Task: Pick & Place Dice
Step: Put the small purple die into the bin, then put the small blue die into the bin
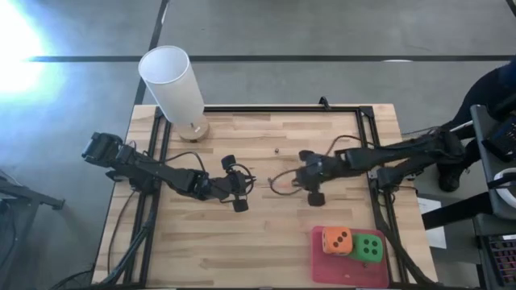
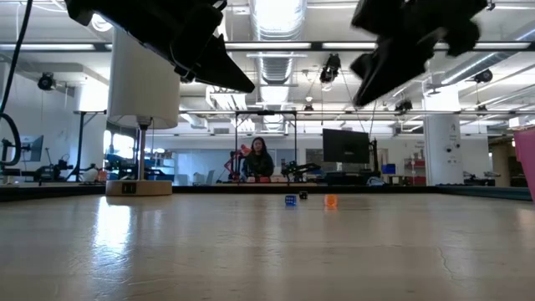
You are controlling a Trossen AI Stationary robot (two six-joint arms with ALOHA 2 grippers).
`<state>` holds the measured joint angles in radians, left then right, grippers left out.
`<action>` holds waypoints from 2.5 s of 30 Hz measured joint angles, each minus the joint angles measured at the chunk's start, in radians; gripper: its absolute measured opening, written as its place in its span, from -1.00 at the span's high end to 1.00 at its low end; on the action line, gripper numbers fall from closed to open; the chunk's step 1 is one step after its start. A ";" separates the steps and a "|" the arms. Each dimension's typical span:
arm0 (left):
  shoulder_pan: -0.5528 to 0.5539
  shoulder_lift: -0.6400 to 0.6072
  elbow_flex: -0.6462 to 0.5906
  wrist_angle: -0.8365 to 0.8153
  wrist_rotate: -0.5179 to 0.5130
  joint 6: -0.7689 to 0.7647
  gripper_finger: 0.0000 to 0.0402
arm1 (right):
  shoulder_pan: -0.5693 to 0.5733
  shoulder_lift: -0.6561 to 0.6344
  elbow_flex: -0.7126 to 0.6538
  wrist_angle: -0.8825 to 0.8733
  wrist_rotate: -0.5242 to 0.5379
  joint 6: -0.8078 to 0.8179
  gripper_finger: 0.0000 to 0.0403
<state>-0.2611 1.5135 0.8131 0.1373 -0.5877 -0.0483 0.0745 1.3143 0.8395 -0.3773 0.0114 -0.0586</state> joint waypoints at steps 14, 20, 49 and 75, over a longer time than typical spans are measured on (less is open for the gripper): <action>0.000 0.000 0.000 0.001 0.003 0.000 0.82 | 0.387 -0.156 0.205 -0.329 -0.021 0.034 0.77; 0.000 0.000 0.000 0.001 0.004 0.000 0.82 | 0.510 -0.155 0.227 -0.332 -0.076 0.040 0.77; 0.000 0.000 0.000 0.001 0.004 -0.001 0.82 | 0.538 -0.077 0.153 -0.123 -0.221 -0.102 0.70; 0.000 0.000 0.000 0.000 0.004 -0.001 0.82 | 0.534 -0.075 0.120 -0.129 -0.221 -0.091 0.55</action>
<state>-0.2609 1.5135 0.8131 0.1375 -0.5838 -0.0490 0.6086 1.2388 0.9593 -0.5061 -0.2092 -0.1493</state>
